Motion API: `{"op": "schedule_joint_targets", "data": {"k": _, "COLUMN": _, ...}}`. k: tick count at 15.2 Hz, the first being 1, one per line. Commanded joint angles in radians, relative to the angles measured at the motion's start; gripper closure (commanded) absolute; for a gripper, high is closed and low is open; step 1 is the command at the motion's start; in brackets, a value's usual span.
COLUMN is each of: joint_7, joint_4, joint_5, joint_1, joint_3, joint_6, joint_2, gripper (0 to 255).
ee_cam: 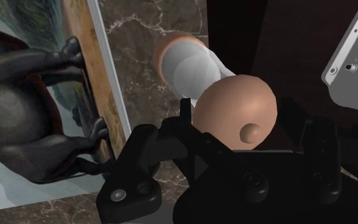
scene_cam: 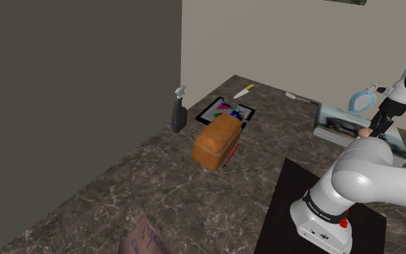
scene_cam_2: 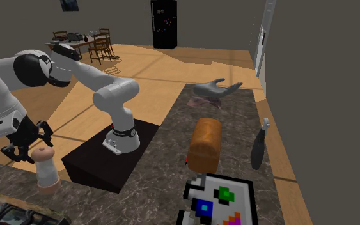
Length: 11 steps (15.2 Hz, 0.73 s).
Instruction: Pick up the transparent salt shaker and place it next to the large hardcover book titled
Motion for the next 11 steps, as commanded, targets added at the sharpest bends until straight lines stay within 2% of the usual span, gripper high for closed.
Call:
{"op": "schedule_joint_targets", "data": {"k": 1, "joint_7": 0.000, "joint_4": -0.001, "joint_5": -0.001, "joint_1": 0.000, "joint_3": -0.001, "joint_6": 0.001, "joint_2": 0.000, "gripper": 255}}
{"op": "schedule_joint_targets", "data": {"k": 4, "joint_7": 0.000, "joint_4": -0.001, "joint_5": -0.001, "joint_1": 0.000, "joint_3": -0.001, "joint_6": 0.001, "joint_2": 0.000, "gripper": 255}}
{"op": "schedule_joint_targets", "data": {"k": 5, "joint_7": 0.000, "joint_4": -0.001, "joint_5": -0.001, "joint_1": 0.000, "joint_3": -0.001, "joint_6": 0.001, "joint_2": 0.000, "gripper": 0}}
{"op": "schedule_joint_targets", "data": {"k": 10, "joint_7": 0.000, "joint_4": -0.001, "joint_5": -0.001, "joint_1": 0.000, "joint_3": -0.001, "joint_6": 0.001, "joint_2": 0.000, "gripper": 0}}
{"op": "schedule_joint_targets", "data": {"k": 11, "joint_7": -0.003, "joint_4": 0.026, "joint_5": 0.020, "joint_1": 0.011, "joint_3": 0.021, "joint_6": -0.017, "joint_2": 0.012, "gripper": 0}}
